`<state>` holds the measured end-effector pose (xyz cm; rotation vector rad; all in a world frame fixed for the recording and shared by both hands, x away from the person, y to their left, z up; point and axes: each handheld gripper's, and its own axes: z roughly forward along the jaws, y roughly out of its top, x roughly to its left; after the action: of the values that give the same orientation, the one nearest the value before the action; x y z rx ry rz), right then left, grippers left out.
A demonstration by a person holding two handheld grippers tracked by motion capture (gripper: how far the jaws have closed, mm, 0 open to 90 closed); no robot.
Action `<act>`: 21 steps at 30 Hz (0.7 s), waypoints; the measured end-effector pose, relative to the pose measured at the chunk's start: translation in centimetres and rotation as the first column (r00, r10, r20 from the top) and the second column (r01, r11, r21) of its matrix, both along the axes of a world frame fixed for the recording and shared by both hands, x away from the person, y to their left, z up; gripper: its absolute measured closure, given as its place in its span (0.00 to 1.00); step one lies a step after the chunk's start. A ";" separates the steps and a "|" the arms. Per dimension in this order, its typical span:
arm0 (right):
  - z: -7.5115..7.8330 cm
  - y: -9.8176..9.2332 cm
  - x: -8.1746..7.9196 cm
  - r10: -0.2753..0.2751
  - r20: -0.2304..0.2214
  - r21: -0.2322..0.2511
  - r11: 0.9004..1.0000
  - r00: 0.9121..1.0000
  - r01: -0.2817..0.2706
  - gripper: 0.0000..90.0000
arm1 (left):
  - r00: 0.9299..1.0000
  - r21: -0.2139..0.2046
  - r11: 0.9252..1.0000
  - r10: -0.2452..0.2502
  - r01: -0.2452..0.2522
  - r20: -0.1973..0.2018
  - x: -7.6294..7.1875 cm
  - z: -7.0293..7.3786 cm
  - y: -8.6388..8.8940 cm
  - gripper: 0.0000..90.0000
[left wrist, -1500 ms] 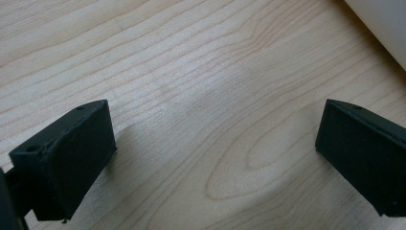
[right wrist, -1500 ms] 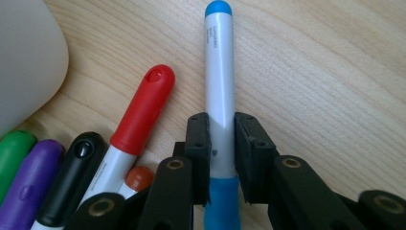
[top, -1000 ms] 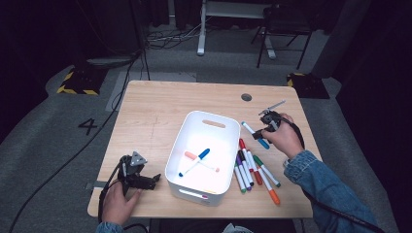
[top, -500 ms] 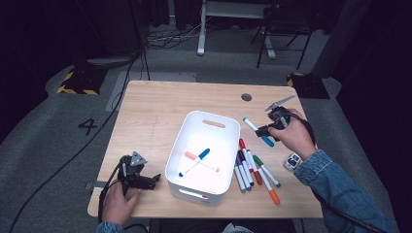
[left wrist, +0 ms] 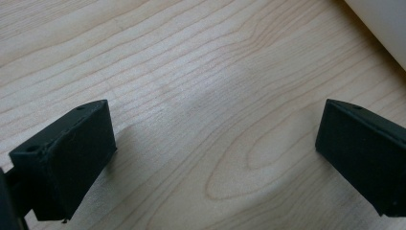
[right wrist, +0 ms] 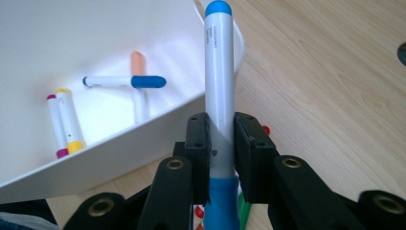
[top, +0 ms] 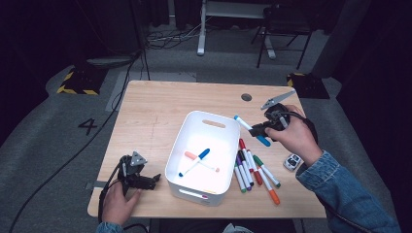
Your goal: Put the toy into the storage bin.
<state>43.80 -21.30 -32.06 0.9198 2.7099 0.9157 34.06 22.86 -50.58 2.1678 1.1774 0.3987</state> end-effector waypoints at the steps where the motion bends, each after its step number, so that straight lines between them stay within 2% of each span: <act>1: 0.1 0.2 -0.2 0.011 0.006 0.001 1.000 1.000 -0.011 0.86 | 1.000 -0.001 1.000 -0.001 0.001 -0.002 0.0 0.0 0.0 0.00; 9: 1.0 3.0 -1.6 0.089 0.014 0.003 0.996 0.996 -0.089 0.86 | 1.000 0.004 1.000 0.000 0.000 0.001 0.0 0.0 0.0 0.00; 16: 0.9 5.2 -2.3 0.138 -0.010 0.025 0.990 0.990 -0.138 0.86 | 1.000 0.003 1.000 0.000 0.000 0.000 0.0 0.0 0.0 0.00; 21: 0.6 6.7 -2.7 0.172 -0.009 0.033 0.985 0.985 -0.172 0.86 | 1.000 0.004 1.000 0.000 0.000 0.001 0.0 0.0 0.0 0.00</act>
<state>41.15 -14.59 -31.45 0.7062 2.8274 0.9896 34.06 22.88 -50.56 2.1708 1.1769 0.4025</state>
